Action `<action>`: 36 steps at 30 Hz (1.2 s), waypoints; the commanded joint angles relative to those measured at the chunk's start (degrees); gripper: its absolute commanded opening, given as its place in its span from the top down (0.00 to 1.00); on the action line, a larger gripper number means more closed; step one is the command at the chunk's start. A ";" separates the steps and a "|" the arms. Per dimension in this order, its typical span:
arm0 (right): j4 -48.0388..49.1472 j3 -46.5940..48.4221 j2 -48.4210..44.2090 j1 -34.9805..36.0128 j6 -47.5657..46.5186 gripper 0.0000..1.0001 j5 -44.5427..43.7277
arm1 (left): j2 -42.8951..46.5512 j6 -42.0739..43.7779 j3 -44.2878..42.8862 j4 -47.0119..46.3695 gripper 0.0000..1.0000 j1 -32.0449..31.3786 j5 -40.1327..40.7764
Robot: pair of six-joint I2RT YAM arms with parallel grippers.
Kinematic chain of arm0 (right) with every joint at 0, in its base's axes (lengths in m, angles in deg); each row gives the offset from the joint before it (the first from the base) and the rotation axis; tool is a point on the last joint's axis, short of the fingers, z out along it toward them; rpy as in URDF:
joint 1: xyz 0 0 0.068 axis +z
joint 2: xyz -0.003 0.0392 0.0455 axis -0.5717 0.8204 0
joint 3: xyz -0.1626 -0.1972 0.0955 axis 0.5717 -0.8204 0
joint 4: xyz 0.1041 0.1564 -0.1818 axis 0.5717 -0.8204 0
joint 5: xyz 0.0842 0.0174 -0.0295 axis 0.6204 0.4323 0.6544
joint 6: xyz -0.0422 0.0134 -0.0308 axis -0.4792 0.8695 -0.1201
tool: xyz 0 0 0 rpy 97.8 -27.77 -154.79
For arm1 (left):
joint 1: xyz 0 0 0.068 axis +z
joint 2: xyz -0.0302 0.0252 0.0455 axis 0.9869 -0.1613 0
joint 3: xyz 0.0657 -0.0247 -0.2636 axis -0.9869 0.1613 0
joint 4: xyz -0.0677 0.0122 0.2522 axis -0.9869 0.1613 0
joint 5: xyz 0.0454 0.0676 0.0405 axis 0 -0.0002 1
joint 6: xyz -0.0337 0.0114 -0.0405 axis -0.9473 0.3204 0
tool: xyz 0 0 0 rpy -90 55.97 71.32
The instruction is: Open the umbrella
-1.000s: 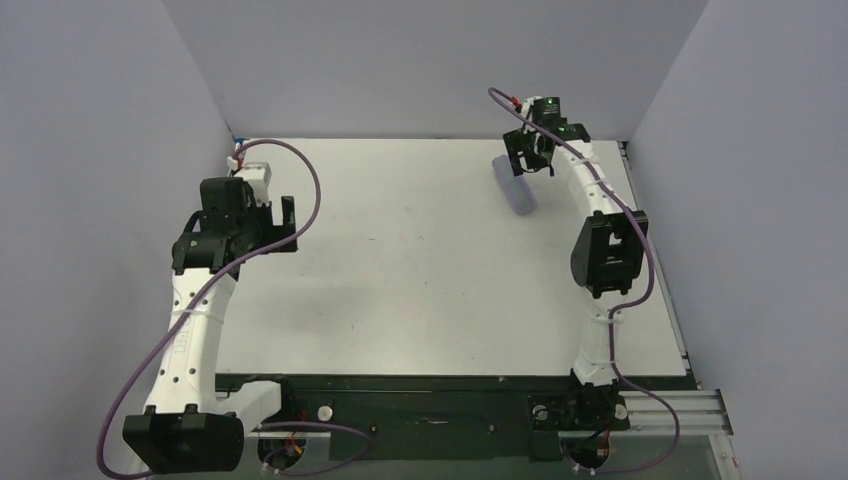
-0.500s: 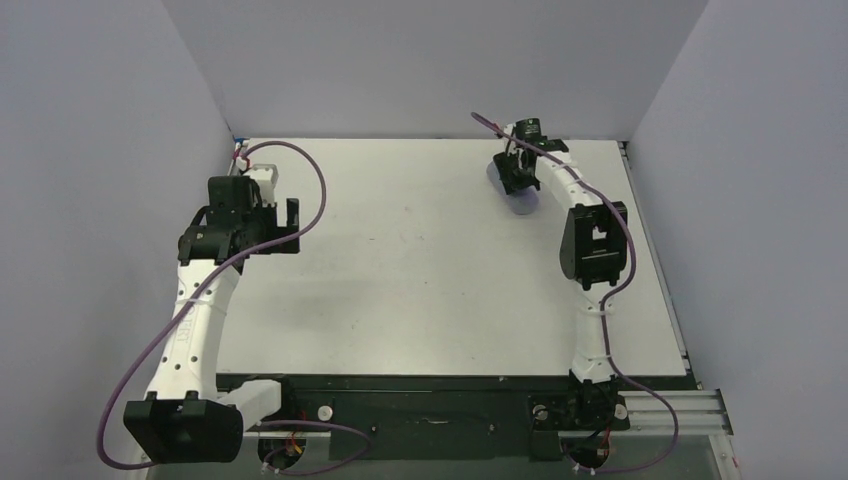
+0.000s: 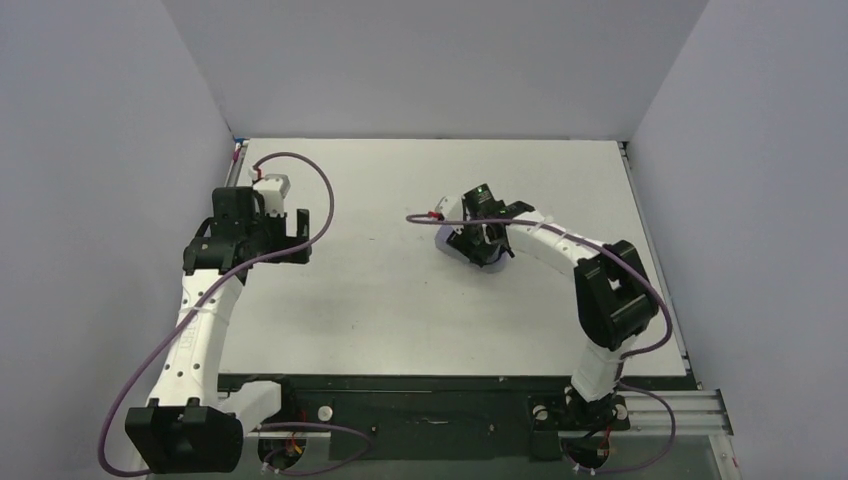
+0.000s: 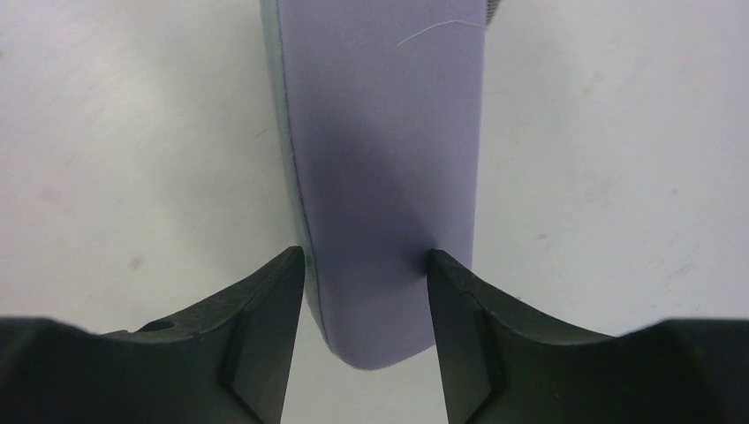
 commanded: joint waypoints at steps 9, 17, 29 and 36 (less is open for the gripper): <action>-6.53 -20.51 -29.74 -3.92 -12.82 0.35 -1.11 | 0.05 0.95 7.85 -17.06 0.03 -5.09 -20.64; -15.74 -16.85 -26.92 -23.25 12.26 0.53 12.45 | -25.26 -5.85 -1.96 -30.78 0.03 -22.71 -21.51; -12.59 -18.90 -20.35 -26.81 22.10 0.72 18.68 | -54.44 -12.84 -18.53 -40.47 0.16 -33.23 -25.49; -10.67 -17.27 -14.91 -25.70 22.68 0.69 18.77 | -50.83 -10.70 -10.57 -43.50 0.27 -37.33 -32.26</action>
